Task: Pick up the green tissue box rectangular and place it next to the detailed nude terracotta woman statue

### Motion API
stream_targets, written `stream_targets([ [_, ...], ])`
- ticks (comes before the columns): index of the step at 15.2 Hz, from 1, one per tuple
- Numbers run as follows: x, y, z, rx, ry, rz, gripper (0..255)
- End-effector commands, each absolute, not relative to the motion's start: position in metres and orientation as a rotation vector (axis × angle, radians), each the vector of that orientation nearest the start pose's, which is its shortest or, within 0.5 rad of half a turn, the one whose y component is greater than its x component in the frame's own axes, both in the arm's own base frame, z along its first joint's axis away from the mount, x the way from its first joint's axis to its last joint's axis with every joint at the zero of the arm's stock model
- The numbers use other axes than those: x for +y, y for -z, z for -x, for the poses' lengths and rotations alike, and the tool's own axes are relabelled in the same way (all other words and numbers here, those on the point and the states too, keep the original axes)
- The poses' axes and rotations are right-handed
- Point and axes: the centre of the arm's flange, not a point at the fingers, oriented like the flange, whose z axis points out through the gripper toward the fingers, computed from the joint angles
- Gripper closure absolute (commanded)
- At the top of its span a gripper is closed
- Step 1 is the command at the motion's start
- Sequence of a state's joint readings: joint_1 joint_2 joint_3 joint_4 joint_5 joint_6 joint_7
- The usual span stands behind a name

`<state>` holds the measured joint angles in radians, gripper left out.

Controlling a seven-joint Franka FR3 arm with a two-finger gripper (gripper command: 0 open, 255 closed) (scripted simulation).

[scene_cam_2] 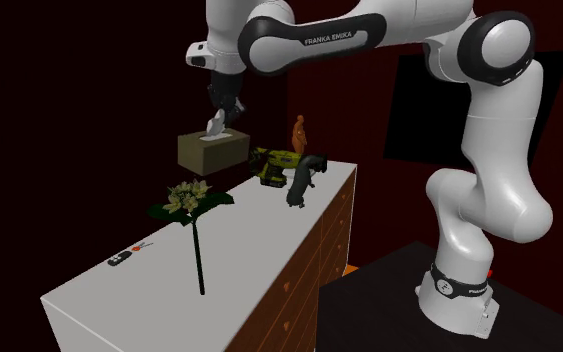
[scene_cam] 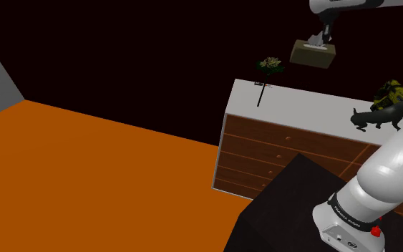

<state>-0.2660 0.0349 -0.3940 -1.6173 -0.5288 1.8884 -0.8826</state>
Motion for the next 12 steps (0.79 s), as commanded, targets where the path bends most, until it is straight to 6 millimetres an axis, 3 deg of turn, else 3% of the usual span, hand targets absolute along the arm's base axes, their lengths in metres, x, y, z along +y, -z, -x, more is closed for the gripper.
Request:
stream_targets([
  [1, -0.390, -0.635, -0.449, 0.427, 0.272, -2.549, 255],
  [12, -0.390, -0.693, -0.449, 0.427, 0.272, -2.549, 255],
])
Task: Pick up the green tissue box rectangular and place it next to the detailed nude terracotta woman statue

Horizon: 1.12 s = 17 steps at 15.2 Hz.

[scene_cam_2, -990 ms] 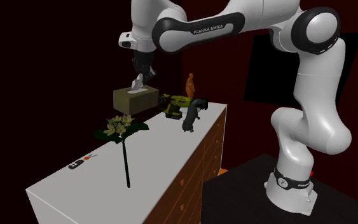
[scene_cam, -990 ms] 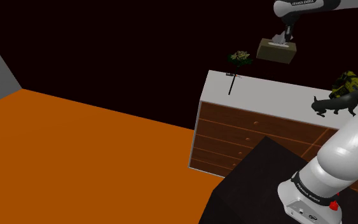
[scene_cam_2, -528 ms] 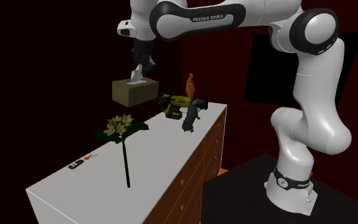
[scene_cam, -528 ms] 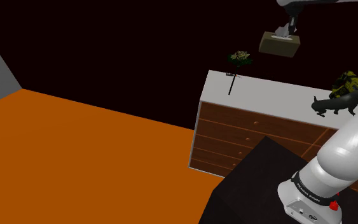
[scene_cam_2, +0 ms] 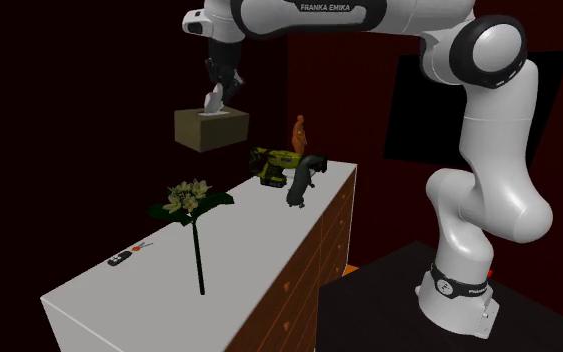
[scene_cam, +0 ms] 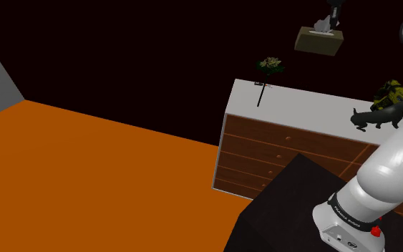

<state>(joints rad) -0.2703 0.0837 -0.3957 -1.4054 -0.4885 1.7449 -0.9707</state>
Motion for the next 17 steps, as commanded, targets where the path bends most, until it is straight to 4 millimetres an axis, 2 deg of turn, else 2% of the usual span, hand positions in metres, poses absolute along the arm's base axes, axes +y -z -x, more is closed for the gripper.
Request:
stream_targets([
  [1, -0.390, -0.699, -0.449, 0.427, 0.272, -2.549, 255],
  [14, -0.390, -0.763, -0.449, 0.427, 0.272, -2.549, 255],
  [17, -0.403, -0.763, -0.411, 0.427, 0.272, -2.549, 255],
])
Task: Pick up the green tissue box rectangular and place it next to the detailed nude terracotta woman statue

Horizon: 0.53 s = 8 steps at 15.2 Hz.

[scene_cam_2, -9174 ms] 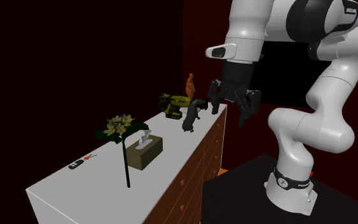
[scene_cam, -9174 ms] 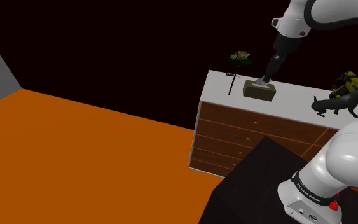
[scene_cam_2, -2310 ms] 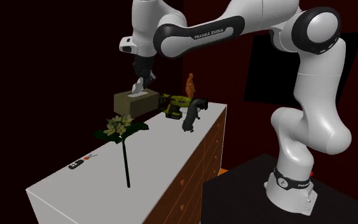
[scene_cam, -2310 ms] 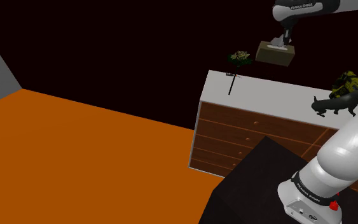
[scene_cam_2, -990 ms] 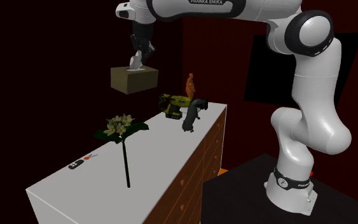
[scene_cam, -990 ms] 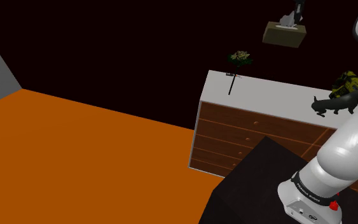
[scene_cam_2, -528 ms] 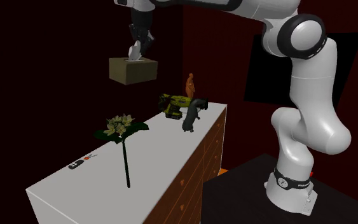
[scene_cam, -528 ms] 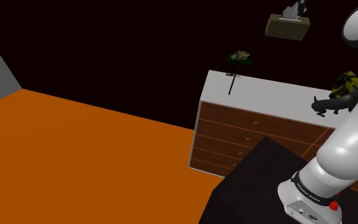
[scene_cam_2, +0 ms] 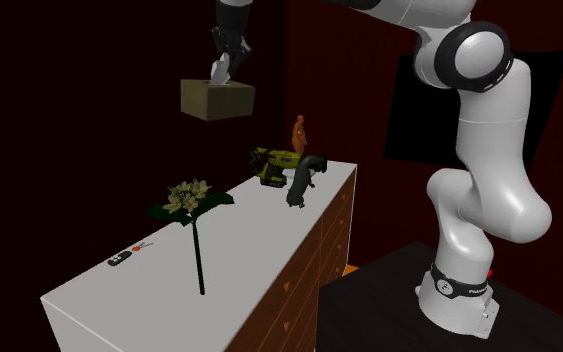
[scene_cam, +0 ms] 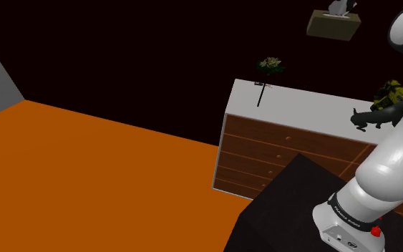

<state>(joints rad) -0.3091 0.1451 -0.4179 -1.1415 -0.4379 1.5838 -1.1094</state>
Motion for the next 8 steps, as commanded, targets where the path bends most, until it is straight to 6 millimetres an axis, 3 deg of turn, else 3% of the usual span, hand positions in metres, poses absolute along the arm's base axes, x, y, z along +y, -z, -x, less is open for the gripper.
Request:
stream_targets([
  [1, -0.407, -0.763, -0.399, 0.427, 0.272, -2.549, 255],
  [8, -0.436, -0.764, -0.311, 0.427, 0.272, -2.549, 255],
])
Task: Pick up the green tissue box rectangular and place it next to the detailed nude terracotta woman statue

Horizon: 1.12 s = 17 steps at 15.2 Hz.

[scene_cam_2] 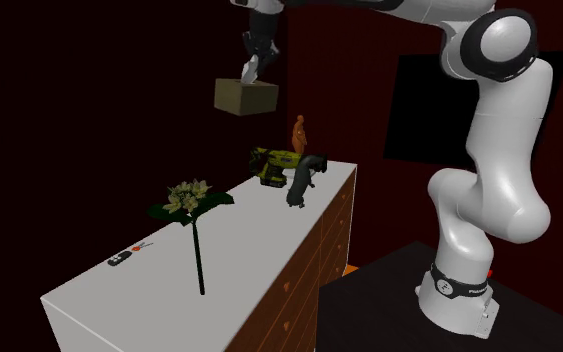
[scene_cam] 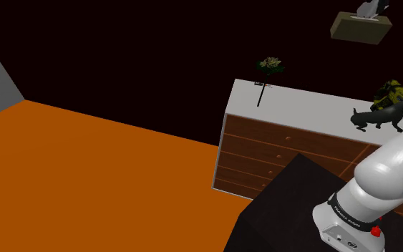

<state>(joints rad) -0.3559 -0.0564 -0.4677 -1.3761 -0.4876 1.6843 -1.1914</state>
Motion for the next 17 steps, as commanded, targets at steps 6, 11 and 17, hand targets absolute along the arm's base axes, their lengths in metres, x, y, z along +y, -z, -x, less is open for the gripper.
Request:
stream_targets([
  [6, -0.461, -0.764, -0.236, 0.427, 0.272, -2.549, 255],
  [11, -0.481, -0.764, -0.173, 0.427, 0.272, -2.549, 255],
  [17, -0.506, -0.764, -0.098, 0.427, 0.272, -2.549, 255],
])
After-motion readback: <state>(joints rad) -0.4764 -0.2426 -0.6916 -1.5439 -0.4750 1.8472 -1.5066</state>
